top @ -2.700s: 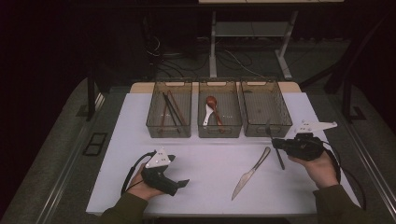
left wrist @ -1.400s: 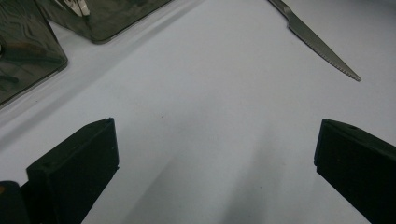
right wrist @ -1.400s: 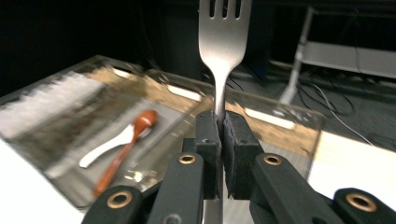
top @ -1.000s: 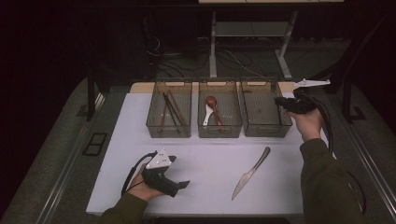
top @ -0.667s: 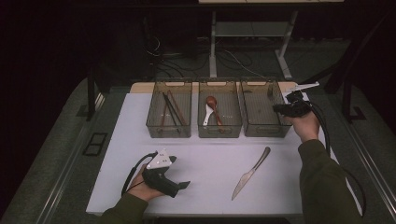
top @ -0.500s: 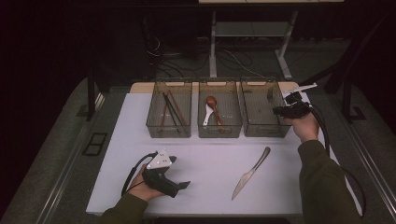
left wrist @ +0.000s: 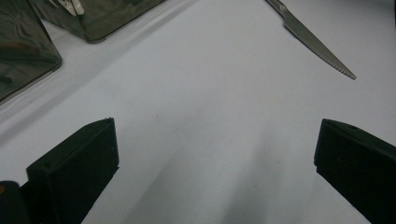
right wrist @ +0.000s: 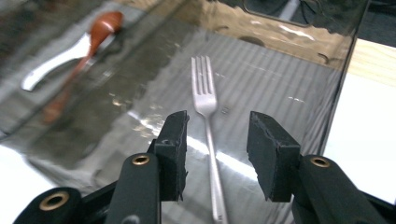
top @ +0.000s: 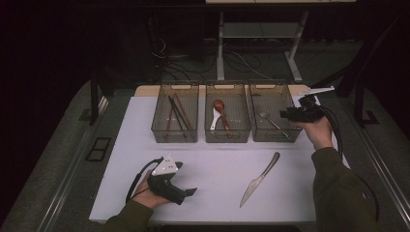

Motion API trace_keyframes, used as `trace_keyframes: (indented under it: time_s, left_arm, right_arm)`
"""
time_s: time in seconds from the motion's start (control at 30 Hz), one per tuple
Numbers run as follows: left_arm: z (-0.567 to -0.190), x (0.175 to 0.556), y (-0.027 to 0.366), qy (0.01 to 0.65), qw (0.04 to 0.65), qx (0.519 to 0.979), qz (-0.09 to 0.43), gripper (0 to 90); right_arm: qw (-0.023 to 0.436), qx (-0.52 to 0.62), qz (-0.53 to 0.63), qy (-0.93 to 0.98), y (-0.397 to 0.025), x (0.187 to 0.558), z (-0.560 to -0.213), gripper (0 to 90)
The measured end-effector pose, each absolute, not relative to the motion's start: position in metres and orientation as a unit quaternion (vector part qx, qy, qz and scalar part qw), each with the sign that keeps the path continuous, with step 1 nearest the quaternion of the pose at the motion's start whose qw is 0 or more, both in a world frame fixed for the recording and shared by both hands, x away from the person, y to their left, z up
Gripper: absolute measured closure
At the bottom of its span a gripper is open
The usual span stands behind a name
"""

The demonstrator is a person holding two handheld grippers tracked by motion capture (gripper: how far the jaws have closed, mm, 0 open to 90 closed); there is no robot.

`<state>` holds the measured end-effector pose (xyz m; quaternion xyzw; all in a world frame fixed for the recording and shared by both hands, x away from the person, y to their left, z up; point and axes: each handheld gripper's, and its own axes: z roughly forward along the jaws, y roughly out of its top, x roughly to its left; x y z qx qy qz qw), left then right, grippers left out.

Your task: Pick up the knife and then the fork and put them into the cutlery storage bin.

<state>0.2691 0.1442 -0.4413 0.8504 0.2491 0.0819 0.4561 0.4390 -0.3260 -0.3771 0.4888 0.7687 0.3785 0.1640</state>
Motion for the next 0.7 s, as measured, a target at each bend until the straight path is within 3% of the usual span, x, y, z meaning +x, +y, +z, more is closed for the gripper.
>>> trace_keyframes:
  time_s: [0.1, 0.43, 0.7]
  left_arm:
    - [-0.441, 0.269, 0.144, 0.25, 0.456, 0.85, 0.082, 0.0]
    - [-0.441, 0.269, 0.144, 0.252, 0.456, 0.85, 0.082, 0.0]
    - [-0.44, 0.269, 0.145, 0.245, 0.45, 0.854, 0.084, 0.0]
  right_arm:
    - [0.16, 0.477, 0.393, 0.769, -0.327, 0.427, -0.371, 61.0]
    - [0.144, 0.425, 0.406, 0.796, -0.322, 0.387, -0.366, 89.6]
    - [0.123, 0.391, 0.387, 0.826, -0.307, 0.365, -0.386, 90.0]
